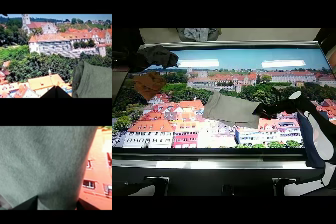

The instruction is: Fold the shirts.

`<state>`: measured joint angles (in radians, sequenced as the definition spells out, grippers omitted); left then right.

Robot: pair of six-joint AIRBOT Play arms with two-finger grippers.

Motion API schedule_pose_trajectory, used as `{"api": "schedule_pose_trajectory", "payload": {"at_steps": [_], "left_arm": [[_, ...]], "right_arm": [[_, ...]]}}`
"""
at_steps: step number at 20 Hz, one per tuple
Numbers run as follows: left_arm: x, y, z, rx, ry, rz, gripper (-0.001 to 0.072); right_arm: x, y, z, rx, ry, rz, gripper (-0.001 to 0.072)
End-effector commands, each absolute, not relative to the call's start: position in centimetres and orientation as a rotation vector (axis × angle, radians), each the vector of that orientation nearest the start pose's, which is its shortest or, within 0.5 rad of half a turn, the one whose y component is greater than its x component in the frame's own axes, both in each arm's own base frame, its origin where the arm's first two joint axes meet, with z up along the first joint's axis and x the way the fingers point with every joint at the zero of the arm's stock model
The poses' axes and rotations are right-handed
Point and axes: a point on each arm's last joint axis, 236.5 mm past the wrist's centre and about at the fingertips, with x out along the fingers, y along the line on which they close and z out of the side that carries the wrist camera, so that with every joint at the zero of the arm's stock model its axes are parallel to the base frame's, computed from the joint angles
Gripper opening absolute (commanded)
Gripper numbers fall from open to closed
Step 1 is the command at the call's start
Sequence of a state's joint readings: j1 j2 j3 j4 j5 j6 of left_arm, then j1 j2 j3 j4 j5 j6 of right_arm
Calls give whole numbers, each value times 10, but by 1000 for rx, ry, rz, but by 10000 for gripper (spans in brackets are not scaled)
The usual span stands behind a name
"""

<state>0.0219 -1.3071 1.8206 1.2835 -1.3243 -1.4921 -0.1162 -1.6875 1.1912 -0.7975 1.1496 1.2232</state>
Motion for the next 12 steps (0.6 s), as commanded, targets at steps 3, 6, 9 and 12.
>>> {"api": "schedule_pose_trajectory", "payload": {"at_steps": [3,6,9,12], "left_arm": [[446,-55,247,-111,793,-246,31],[447,-55,249,-111,784,-245,31],[449,-55,250,-90,771,-252,31],[449,-54,250,-87,771,-253,31]], "right_arm": [[433,128,-47,686,1229,611,61],[471,110,40,547,1011,669,59],[485,46,104,407,1001,503,59],[473,-39,145,348,1005,326,60]]}}
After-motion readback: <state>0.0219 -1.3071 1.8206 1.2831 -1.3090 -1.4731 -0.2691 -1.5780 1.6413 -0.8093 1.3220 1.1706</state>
